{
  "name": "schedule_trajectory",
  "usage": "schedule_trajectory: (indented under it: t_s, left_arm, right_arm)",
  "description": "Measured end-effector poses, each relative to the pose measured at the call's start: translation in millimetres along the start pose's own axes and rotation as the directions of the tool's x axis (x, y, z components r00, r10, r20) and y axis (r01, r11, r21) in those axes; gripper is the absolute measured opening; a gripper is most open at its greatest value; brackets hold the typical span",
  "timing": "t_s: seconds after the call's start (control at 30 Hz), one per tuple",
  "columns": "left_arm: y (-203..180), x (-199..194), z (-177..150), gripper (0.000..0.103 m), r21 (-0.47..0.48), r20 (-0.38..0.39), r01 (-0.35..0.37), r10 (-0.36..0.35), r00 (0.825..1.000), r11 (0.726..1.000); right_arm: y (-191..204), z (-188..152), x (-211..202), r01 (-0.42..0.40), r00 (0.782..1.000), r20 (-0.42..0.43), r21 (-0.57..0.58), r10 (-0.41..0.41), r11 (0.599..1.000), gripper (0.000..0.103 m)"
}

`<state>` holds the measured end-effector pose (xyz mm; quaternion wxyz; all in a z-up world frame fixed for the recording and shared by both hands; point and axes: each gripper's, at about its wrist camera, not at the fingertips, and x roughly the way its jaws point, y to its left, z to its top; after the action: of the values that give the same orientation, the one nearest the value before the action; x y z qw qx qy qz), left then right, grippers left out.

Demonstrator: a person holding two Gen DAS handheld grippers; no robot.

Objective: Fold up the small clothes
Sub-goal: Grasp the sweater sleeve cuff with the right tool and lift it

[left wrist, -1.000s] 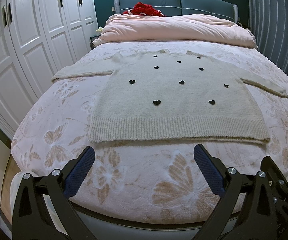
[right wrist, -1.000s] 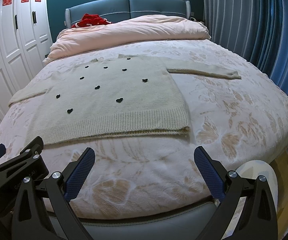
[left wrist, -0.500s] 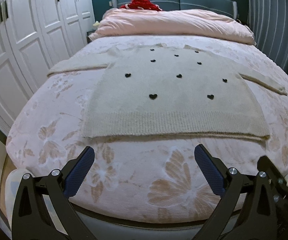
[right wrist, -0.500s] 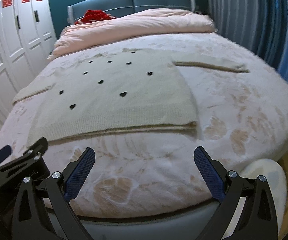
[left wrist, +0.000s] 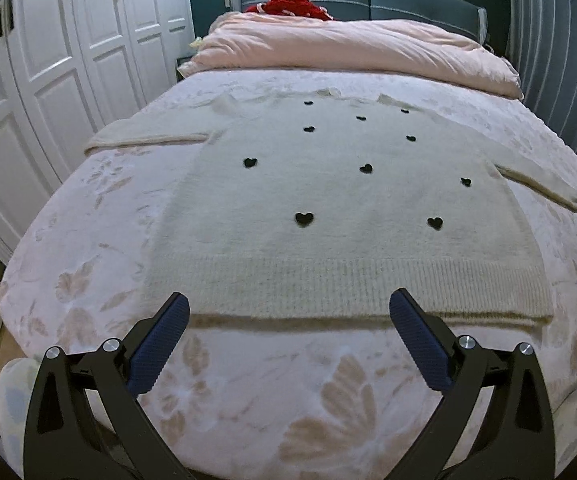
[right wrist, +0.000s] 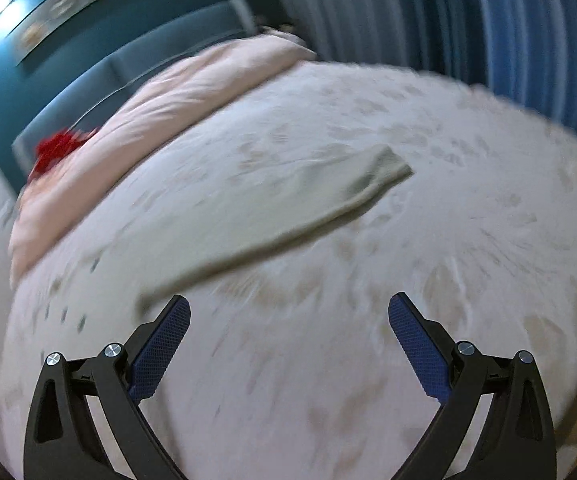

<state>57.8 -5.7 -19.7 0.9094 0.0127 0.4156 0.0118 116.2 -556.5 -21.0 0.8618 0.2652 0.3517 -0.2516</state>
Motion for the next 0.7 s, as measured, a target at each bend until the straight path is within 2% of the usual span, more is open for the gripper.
schedule_trajectory:
  t_s: [0.17,0.33,0.4,0.43,0.47,0.5,0.57,0.6,0.67,0.7]
  left_arm:
    - [-14.4,25.7,4.6,0.098,0.022,-0.043,0.014,-0.013,0.999,1.0]
    - [-25.0,51.4,7.1,0.098,0.06,-0.096,0.019,-0.013,0.995,0.998]
    - [-25.5,60.7,9.1,0.098,0.06,-0.116,0.021,-0.014,0.993,0.998]
    - [-24.9,64.9,10.3,0.098,0.059,-0.124,0.022,-0.014,0.992,0.998]
    - [-24.2,67.2,11.5,0.098,0.057,-0.127,0.022,-0.014,0.992,0.998]
    - [-23.0,69.2,12.5,0.098,0.054,-0.129,0.024,-0.017,0.992,0.998]
    - [-20.2,71.5,14.7,0.098,0.049,-0.128,0.029,-0.022,0.991,0.998]
    - [-18.4,72.0,15.8,0.098,0.043,-0.126,0.032,-0.026,0.992,0.999]
    - [-15.5,71.7,18.1,0.098,0.029,-0.122,0.041,-0.037,0.992,0.999]
    - [-13.2,71.2,19.6,0.098,0.019,-0.118,0.049,-0.046,0.992,0.999]
  right_arm:
    - [-38.6,48.5,80.9,0.013,0.998,-0.06,0.153,-0.004,0.988,0.098]
    - [-58.1,70.6,143.0,0.004,0.995,-0.099,0.266,0.023,0.964,0.096]
    - [-62.9,72.8,160.4,-0.014,0.994,-0.1,0.31,0.047,0.951,0.076]
    - [-63.0,75.1,165.0,-0.009,0.995,-0.089,0.315,0.039,0.949,0.071]
    - [-62.5,77.5,166.3,-0.016,0.997,-0.068,0.317,0.039,0.948,0.043]
    - [-60.5,79.8,169.9,-0.046,0.995,-0.065,0.334,0.072,0.941,0.012]
    - [-55.1,85.1,167.8,-0.101,0.992,-0.031,0.371,0.121,0.923,0.012]
    - [-42.7,92.0,154.1,-0.157,0.987,0.036,0.358,0.154,0.921,0.012]
    - [-15.4,104.9,134.7,-0.23,0.973,0.101,0.288,0.209,0.93,0.012]
    - [13.5,113.1,117.0,-0.283,0.957,0.131,0.209,0.26,0.936,0.011]
